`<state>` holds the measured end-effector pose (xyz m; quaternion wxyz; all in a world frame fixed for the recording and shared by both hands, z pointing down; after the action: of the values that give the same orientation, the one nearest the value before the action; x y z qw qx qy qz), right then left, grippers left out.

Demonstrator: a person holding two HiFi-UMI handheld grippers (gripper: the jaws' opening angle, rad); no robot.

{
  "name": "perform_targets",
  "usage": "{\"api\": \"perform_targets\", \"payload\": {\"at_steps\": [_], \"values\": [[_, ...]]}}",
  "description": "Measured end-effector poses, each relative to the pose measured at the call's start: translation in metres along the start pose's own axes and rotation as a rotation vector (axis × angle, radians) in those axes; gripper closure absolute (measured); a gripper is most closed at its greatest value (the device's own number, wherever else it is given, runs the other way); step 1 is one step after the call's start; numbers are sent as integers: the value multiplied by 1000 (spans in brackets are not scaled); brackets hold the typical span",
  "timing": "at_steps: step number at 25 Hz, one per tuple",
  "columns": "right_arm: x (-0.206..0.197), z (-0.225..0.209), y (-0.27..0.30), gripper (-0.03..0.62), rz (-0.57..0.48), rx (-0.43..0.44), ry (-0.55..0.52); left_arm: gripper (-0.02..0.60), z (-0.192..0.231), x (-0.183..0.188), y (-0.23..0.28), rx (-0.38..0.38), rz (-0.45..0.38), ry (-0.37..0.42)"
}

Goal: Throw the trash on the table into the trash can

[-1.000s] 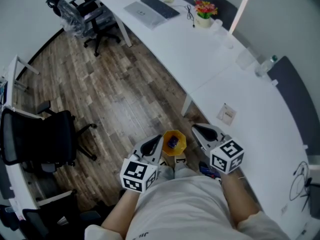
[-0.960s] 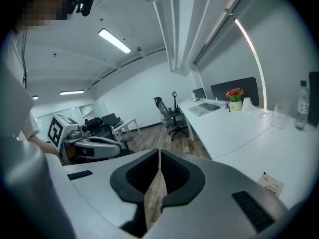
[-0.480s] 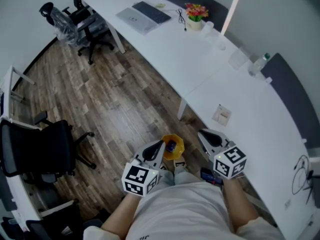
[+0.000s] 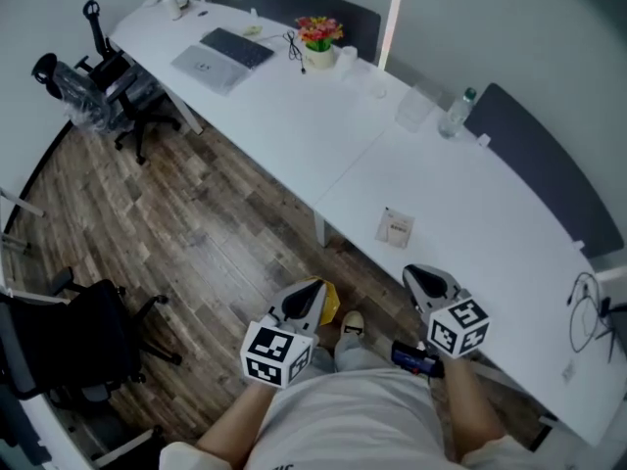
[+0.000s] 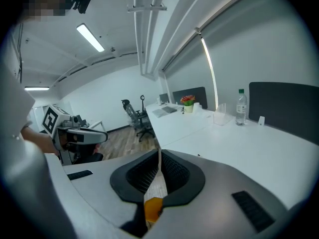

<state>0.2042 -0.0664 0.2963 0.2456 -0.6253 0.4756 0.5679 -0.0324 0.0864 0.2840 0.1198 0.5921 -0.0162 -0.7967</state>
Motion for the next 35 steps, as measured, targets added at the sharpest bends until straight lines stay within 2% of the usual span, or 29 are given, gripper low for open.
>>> {"api": "perform_targets", "payload": {"at_steps": [10,15,20,21,24,27,35], "values": [[-2,-48,4,553,18,-29,-1,580,-11,2,52,-21,29,-6],[-8,-67,24,553,81,-51,-79,580,-8,2,68,-9,27,-7],[-21,-86,45,548,131,-39,-119,580,-3,-5,83,3,33,-11],[-25,-89,49,535,146,-31,-127,580,-1,-7,86,5,37,-16],[-36,-99,64,436,187,-12,-135,580,2,-13,94,11,50,-28],[-49,-109,79,376,233,-5,-139,580,6,-18,101,17,62,-33],[-74,-131,114,290,371,13,-164,580,13,-35,110,44,110,-57]]}}
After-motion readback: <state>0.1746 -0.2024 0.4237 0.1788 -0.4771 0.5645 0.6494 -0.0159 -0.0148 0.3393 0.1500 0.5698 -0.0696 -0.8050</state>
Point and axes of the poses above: the fingertips, and each gripper's own axes: y forward along the fingers, z to its left, x out of its top, the point moved 10 cm from there along -y, backward along the fingers, and after that the axes turned 14 degrees about -z, right-handed, at the moved point
